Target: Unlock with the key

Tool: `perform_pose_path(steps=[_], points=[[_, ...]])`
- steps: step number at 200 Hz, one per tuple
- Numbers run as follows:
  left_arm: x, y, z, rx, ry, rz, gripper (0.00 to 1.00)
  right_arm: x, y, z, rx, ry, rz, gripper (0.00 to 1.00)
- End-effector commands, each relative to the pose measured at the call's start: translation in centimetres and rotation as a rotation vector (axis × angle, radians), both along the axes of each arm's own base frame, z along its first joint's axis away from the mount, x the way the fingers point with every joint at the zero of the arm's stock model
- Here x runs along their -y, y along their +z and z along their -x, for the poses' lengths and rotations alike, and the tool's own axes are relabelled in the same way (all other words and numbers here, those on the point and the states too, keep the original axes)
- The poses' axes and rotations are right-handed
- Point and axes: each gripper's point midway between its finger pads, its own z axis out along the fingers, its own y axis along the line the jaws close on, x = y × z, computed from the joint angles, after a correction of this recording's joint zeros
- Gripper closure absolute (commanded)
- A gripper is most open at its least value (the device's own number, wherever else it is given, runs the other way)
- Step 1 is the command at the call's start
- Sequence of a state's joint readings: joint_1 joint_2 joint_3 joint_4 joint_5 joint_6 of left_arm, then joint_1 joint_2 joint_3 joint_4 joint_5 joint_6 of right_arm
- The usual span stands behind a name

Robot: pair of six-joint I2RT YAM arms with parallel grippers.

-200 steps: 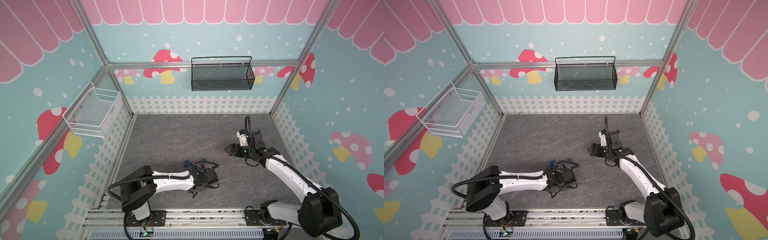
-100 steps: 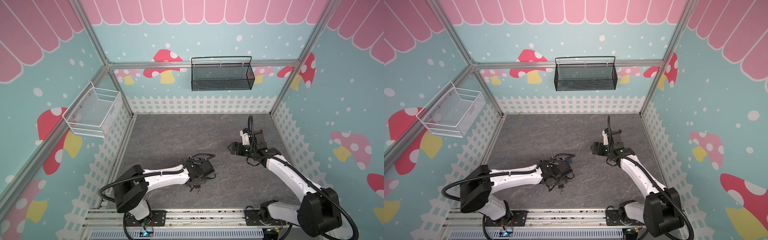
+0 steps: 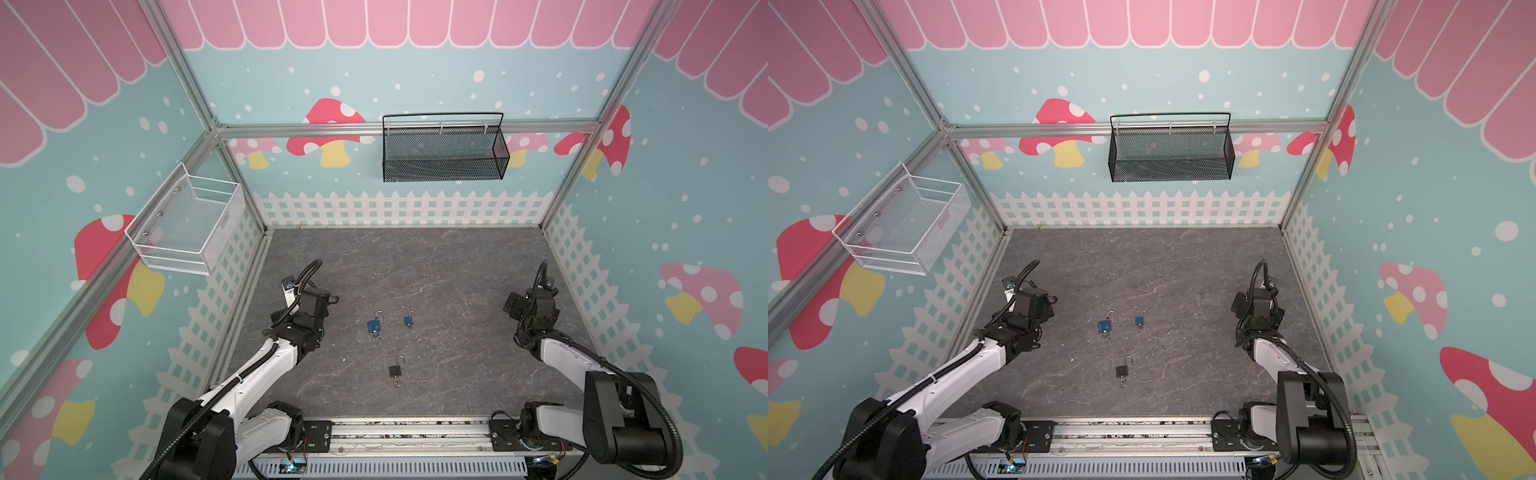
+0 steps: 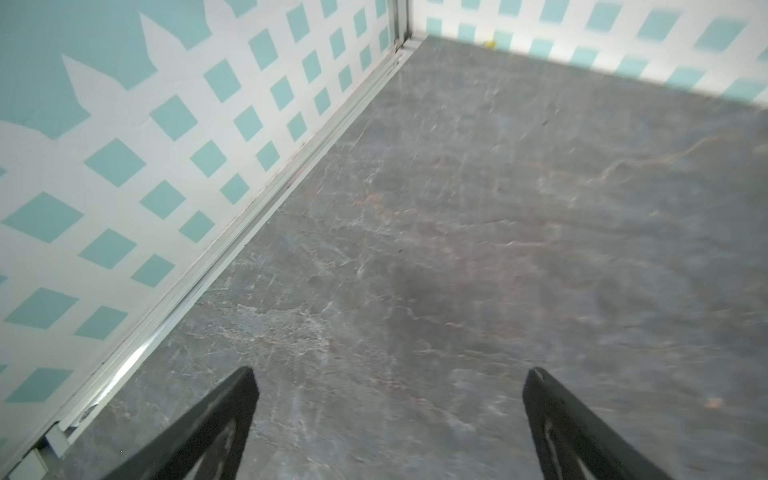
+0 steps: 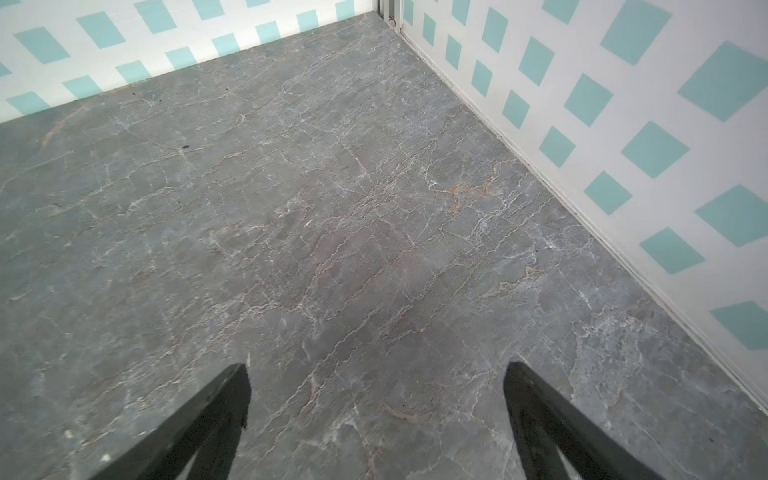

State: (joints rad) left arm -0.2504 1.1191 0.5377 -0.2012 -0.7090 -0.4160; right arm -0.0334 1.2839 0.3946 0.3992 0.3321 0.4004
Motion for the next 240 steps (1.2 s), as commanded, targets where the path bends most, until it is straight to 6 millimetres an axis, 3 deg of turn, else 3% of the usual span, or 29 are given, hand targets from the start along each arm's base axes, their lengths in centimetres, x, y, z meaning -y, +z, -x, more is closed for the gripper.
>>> perform_pose_path(steps=[1,35,68,90,113,123,138,240], points=[[0.3,5.1,-4.0,0.256,-0.102,-0.065,0.00,-0.9,4.0,-2.6,0.238,0.113,0.100,0.02],[0.8,3.9,-5.0,0.357,-0.209,-0.132,0.00,-3.7,4.3,-4.5,0.251,0.326,0.177,0.02],[3.3,3.0,-7.1,0.413,-0.369,-0.117,0.00,-5.7,5.5,-3.6,0.341,0.456,0.250,0.02],[3.4,1.4,-8.3,0.391,-0.385,-0.119,0.00,-6.2,4.5,-3.4,0.375,0.491,0.271,0.02],[2.2,0.4,-8.7,0.418,-0.375,-0.050,0.00,-6.1,4.3,-3.1,0.377,0.479,0.271,0.02],[1.4,-1.2,-9.5,0.295,-0.332,-0.009,0.00,-6.0,4.2,-3.1,0.374,0.477,0.274,0.02],[0.4,-0.5,-9.2,0.373,-0.310,0.001,0.00,-6.0,4.3,-3.1,0.376,0.477,0.276,0.02],[0.8,-0.6,-9.4,0.342,-0.313,-0.009,0.00,-6.1,4.3,-3.0,0.377,0.476,0.278,0.02]])
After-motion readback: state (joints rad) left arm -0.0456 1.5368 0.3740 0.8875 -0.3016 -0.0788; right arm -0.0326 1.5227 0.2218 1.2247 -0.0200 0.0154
